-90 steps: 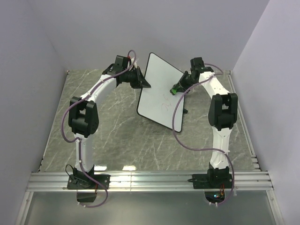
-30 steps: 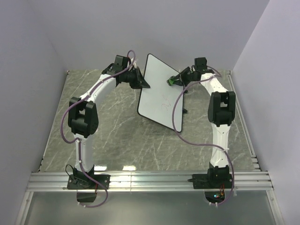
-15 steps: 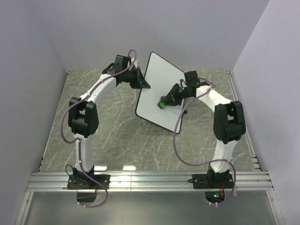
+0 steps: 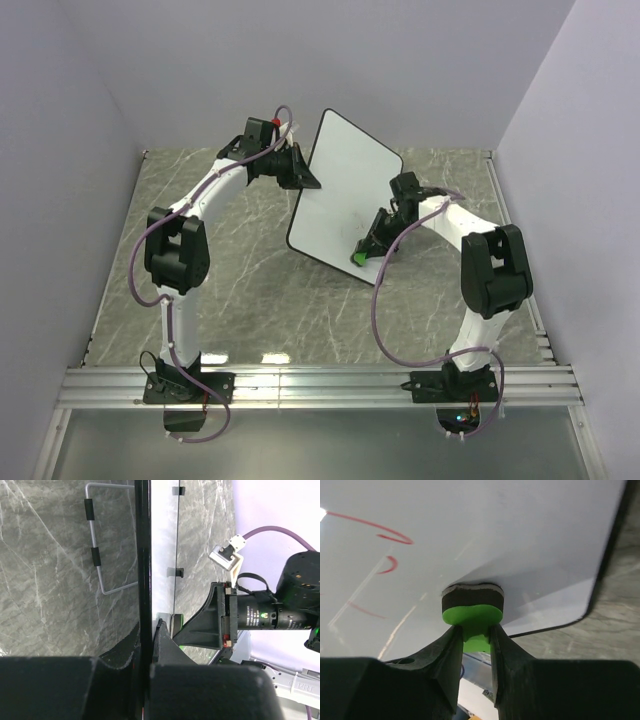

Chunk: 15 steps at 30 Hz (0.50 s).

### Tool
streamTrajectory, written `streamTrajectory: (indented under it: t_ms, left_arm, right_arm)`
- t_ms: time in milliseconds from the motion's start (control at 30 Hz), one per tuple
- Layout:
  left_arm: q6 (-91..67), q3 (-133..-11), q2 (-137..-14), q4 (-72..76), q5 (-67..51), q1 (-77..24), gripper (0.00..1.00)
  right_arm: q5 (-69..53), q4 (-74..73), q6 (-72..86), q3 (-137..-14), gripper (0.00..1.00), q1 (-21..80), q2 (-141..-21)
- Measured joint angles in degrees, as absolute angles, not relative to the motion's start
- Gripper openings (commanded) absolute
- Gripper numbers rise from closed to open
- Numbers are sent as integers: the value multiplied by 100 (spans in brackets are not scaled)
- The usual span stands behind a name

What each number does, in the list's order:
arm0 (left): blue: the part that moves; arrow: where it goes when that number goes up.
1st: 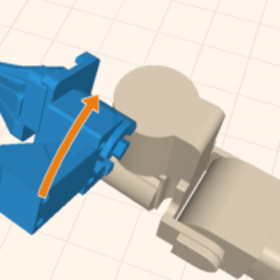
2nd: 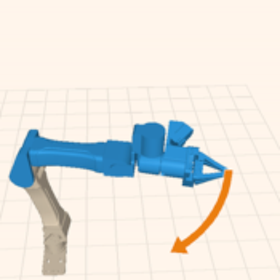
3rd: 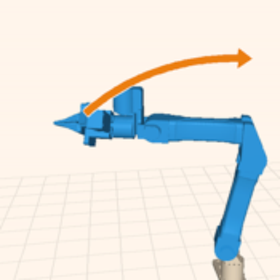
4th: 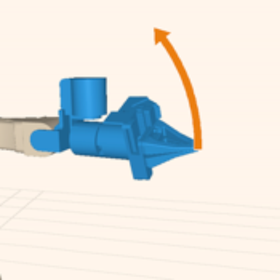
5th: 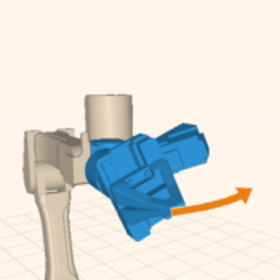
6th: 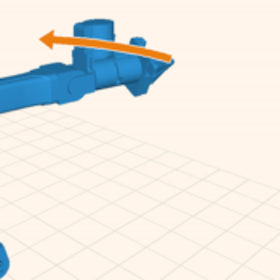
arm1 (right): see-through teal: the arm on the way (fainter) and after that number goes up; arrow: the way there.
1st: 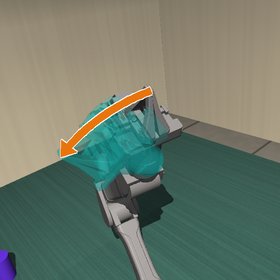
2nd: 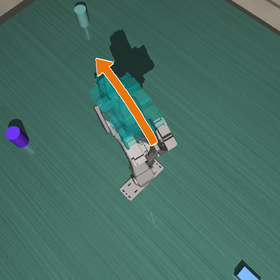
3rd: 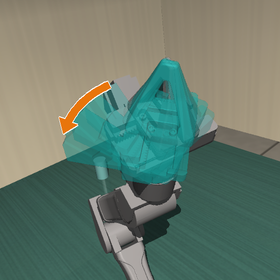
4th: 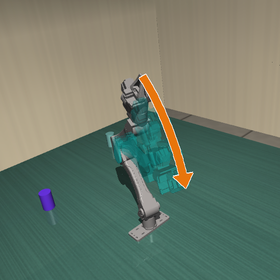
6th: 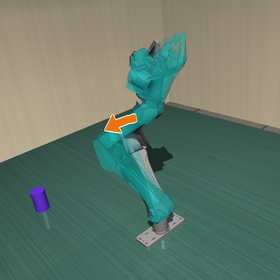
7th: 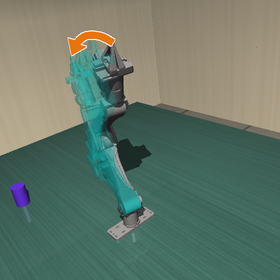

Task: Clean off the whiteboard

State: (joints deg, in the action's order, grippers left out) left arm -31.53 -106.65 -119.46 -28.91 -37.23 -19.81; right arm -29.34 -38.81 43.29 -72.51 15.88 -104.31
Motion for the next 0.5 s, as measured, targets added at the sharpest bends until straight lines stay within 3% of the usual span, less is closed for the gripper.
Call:
streamTrajectory:
  t_ms: [267,500]
  left_arm:
    - [-3166,-10608,-11893,-2829,-3686,-2008,0]
    - [-3197,-10610,-11854,-2849,-3573,-2062,0]
  right_arm:
    - [-2322,-4447,4230,-7472,0,1643,-10506]
    - [-1789,-4908,4244,-9107,0,1684,-11146]
